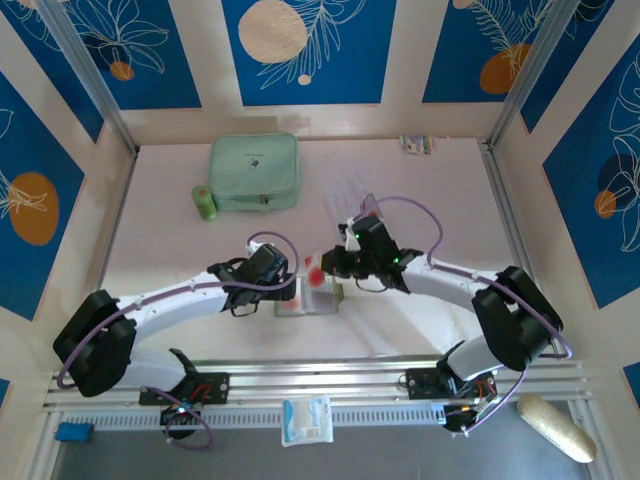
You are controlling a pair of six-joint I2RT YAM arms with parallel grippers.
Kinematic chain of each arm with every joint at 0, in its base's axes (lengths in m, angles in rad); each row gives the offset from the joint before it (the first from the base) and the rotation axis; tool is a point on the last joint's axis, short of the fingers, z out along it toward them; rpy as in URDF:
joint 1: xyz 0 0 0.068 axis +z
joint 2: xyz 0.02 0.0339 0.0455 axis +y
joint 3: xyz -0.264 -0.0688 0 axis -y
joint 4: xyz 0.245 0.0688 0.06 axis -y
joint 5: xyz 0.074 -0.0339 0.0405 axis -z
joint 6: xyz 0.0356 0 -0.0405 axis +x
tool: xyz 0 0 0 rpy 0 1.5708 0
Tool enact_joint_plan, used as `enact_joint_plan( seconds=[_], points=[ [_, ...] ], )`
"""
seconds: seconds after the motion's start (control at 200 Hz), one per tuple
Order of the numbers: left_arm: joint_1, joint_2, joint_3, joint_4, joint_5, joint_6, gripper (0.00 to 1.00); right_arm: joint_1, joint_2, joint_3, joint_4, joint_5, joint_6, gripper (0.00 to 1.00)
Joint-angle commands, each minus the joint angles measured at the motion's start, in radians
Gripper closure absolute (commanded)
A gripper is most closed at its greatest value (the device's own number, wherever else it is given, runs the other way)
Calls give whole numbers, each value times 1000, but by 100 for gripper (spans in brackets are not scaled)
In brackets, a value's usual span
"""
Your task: Put the credit cards into the card holder
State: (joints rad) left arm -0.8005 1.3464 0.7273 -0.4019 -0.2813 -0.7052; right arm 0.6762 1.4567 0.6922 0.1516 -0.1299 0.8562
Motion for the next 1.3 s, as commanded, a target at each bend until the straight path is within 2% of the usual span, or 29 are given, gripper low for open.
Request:
enact_joint_plan(
  seconds=[0.0, 0.23, 0.44, 1.295],
  points=[
    [7, 27, -11, -16, 1, 4, 0, 38, -26, -68, 216, 82, 92, 100],
    [-1, 60, -23, -6, -3, -4, 0, 91, -7, -169, 347, 161, 143, 100],
    [-6, 78, -35, -3, -12, -13, 0, 117, 13, -204, 399, 206, 159, 100],
    [-15, 86, -77, -8, -31, -28, 0, 142, 115, -235, 519, 254, 205, 100]
  ],
)
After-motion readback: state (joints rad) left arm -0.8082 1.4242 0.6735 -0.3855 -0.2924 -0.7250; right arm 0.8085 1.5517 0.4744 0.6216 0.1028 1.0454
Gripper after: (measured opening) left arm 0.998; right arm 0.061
